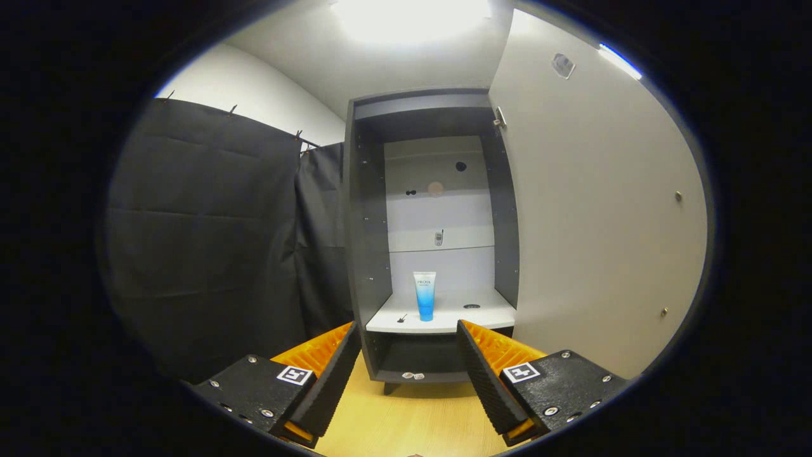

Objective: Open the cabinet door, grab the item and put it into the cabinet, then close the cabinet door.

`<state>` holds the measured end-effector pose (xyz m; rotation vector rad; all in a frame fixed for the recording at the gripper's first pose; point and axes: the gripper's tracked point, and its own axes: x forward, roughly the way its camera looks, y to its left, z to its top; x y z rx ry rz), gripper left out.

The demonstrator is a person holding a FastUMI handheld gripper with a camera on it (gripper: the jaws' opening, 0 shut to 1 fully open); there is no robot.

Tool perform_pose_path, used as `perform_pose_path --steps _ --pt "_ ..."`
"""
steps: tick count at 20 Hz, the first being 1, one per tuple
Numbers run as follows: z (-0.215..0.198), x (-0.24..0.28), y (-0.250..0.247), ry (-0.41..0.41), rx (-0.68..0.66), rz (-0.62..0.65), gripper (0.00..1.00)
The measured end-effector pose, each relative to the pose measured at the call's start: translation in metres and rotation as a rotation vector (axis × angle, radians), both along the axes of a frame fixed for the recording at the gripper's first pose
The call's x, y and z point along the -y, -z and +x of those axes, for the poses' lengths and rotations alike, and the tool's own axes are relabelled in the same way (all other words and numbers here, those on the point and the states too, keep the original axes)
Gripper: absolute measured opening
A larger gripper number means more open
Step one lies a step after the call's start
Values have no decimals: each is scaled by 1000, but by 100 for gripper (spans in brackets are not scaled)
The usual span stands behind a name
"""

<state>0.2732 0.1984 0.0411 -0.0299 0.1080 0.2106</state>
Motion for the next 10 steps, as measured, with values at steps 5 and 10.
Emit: perform_pose_path --steps 5,10 --pt "-35 23 11 29 -5 14 93" --pt "-60 49 5 58 5 18 93"
